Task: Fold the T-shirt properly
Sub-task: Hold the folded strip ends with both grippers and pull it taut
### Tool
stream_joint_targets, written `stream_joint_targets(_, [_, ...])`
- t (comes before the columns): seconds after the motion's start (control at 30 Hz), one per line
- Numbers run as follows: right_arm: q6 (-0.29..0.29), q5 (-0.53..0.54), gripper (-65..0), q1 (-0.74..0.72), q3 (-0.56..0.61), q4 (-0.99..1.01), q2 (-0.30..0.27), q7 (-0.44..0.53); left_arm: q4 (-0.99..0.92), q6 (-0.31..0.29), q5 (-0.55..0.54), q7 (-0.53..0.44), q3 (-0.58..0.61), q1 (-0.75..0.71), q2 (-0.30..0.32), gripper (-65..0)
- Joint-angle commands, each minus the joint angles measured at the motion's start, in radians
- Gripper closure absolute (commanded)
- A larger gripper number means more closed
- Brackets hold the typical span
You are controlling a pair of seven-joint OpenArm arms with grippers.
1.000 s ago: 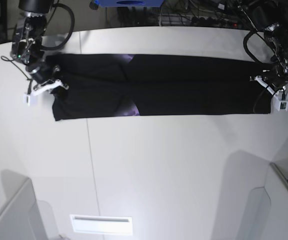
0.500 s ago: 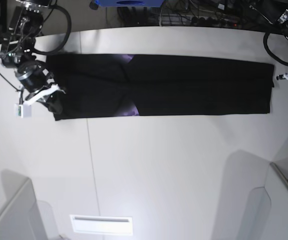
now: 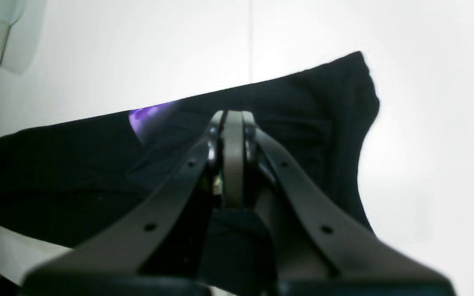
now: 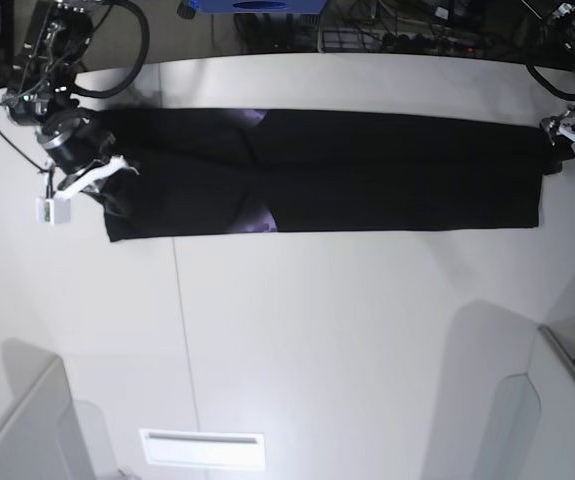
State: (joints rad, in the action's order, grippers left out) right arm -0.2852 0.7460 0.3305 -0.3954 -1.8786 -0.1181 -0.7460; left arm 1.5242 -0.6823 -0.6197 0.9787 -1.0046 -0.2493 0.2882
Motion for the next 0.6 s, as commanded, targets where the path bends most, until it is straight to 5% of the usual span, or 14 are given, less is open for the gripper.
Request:
stream_joint_targets(0.0, [-0.01,0.011,0.0,-0.003,-0.003,-0.019,-0.005,0.018,-0.015,-0.004,-0.019,-0.02,-0.001,0.021,0.023,-59.4])
stream_joint_targets(0.57, [-0.01,0.013,0.0,0.015,-0.001,-0.019,-0.005,0.018,-0.255,0.003,-0.009,-0.024,0.125,0.124,0.026,-58.9])
